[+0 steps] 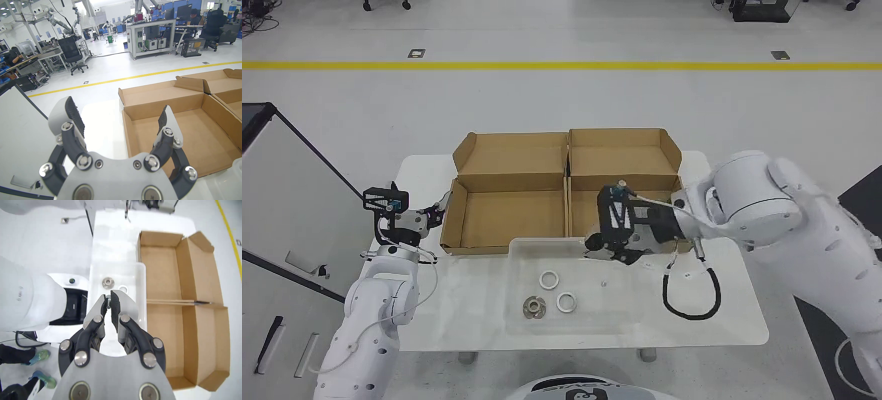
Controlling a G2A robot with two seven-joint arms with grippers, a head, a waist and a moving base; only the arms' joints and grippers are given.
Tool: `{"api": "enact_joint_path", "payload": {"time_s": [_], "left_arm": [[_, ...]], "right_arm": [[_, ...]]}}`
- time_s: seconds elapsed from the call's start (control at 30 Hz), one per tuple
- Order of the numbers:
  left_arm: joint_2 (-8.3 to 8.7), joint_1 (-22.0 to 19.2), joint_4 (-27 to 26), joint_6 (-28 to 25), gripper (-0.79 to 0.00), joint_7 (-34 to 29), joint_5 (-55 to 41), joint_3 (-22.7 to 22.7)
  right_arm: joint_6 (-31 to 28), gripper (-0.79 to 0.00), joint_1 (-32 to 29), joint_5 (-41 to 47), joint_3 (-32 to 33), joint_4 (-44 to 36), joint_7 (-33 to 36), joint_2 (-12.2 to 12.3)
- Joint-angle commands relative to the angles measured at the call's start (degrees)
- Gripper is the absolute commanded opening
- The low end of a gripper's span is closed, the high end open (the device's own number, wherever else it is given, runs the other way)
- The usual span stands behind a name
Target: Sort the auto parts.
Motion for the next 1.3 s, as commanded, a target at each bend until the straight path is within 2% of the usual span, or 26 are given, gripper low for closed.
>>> {"api": "enact_joint_path", "payload": {"time_s": [0.0, 0.47, 0.63, 0.9, 1.1, 1.27], "left_arm": [[0.00, 0.0, 0.0, 0.0, 0.000, 0.0, 0.0, 0.0], [0.00, 0.0, 0.0, 0.0, 0.000, 0.0, 0.0, 0.0], [0.00, 0.0, 0.0, 0.0, 0.000, 0.0, 0.0, 0.0], [0.00, 0.0, 0.0, 0.0, 0.000, 0.0, 0.0, 0.0], [0.00, 0.0, 0.0, 0.0, 0.000, 0.0, 0.0, 0.0], [0.00, 0.0, 0.0, 0.0, 0.000, 0.0, 0.0, 0.0]], "right_arm": [[-1.7, -0.785, -1.4, 2.2, 1.8, -0.1, -1.9, 0.4], [-15.0, -0.785, -9.7, 11.6, 15.9, 3.2, -13.4, 2.9], [-18.6, -0.785, -10.0, 14.8, 18.5, 2.2, -20.3, 2.7], [-18.6, -0.785, -3.7, 14.0, 14.6, 0.0, -30.6, 0.1], [-18.6, -0.785, 4.6, 12.9, 9.8, 1.0, -38.7, -2.9], [-18.6, -0.785, 9.1, 11.0, 6.7, 2.4, -45.9, -5.5]]}}
